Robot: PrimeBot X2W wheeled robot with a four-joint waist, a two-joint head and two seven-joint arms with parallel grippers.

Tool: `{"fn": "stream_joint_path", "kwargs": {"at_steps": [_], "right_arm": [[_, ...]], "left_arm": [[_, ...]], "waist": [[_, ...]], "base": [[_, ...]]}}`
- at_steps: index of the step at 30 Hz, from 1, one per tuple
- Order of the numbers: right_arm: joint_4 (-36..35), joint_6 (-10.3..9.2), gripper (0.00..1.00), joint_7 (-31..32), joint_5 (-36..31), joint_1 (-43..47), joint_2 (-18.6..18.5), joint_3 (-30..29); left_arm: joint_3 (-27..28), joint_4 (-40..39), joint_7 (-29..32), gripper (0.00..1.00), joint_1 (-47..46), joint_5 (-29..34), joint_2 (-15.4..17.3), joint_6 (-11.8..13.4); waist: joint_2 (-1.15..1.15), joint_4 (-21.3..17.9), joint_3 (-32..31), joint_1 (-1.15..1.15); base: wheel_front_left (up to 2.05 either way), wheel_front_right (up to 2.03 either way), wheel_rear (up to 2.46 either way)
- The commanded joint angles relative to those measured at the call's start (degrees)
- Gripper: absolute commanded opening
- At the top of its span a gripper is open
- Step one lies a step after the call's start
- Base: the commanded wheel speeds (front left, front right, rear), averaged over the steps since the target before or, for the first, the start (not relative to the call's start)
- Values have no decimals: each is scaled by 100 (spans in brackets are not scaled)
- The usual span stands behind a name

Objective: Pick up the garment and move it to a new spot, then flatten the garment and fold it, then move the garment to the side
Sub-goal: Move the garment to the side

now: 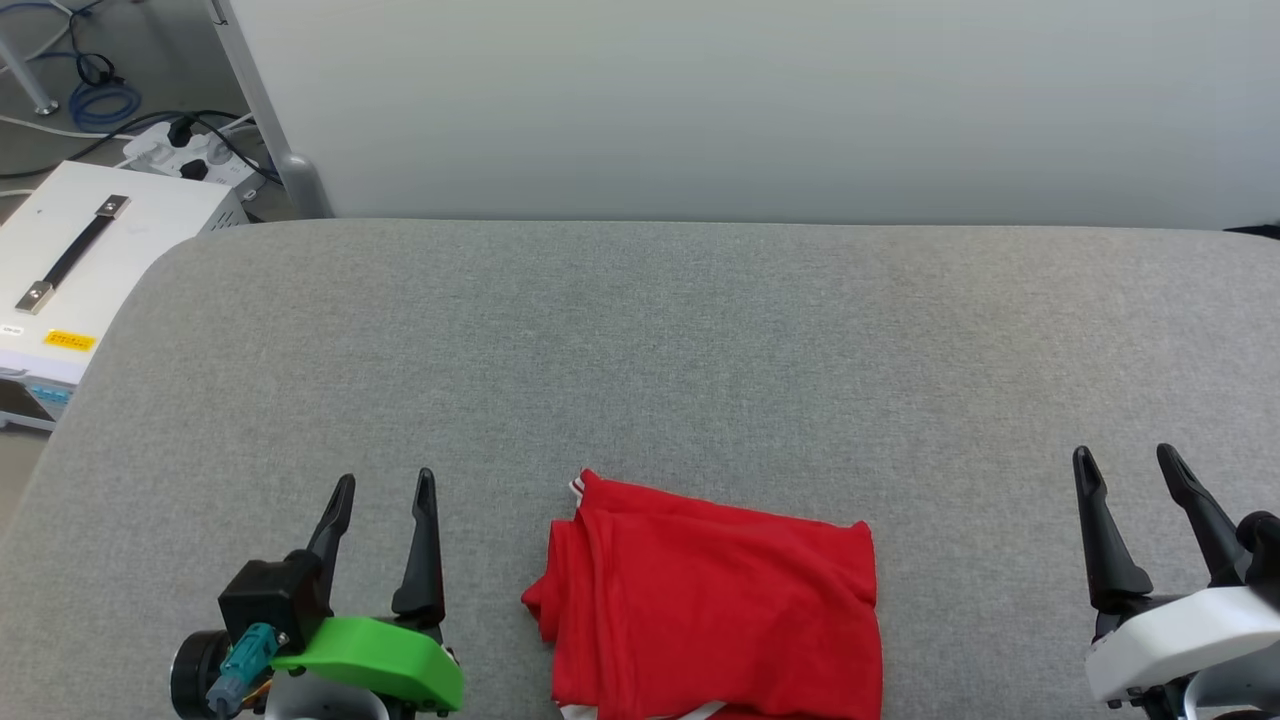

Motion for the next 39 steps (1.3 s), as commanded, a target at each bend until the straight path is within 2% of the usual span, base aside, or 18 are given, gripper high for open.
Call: {"fn": "stream_joint_path", "kwargs": {"at_steps": [1,6,14,21,28,36,37,38,39], "right_arm": [[-40,1,100,33,-32,73,20,-20],[87,1,100,249,207,103,73,-155],[997,1,100,1416,1507,74,84,-733],[1349,1,100,2515,2498,-38,85,-297],[1674,1,100,3179,3527,-259,182,220],[2082,1,100,3647,3791,-402,167,455],[2141,1,55,3722,3789,-414,161,483],[2163,1,34,3762,3795,-430,159,501],[2196,1,0,3807,3850,-445,166,501]], "left_arm": [[-8,15,-10,100,42,45,50,11],[-20,-3,-4,100,-20,65,64,27],[-32,-55,-11,100,-204,96,-4,9],[-45,-13,-27,100,-443,170,-214,-91],[19,80,-34,100,-633,284,-389,-235],[197,153,-35,100,-740,454,-664,-436],[225,170,-35,100,-746,478,-697,-468],[251,183,-35,100,-747,498,-720,-491],[283,200,-35,100,-745,523,-747,-516]], "waist": [[0,3,10,0],[0,13,56,0],[0,190,295,0],[0,504,672,0],[0,802,982,0],[0,1028,1229,0],[0,1041,1244,0],[0,1047,1254,0],[0,1050,1259,0]], "base": [[0,0,0],[0,0,0],[0,0,0],[0,0,0],[0,0,0],[0,0,0],[0,0,0],[0,0,0],[0,0,0]]}}
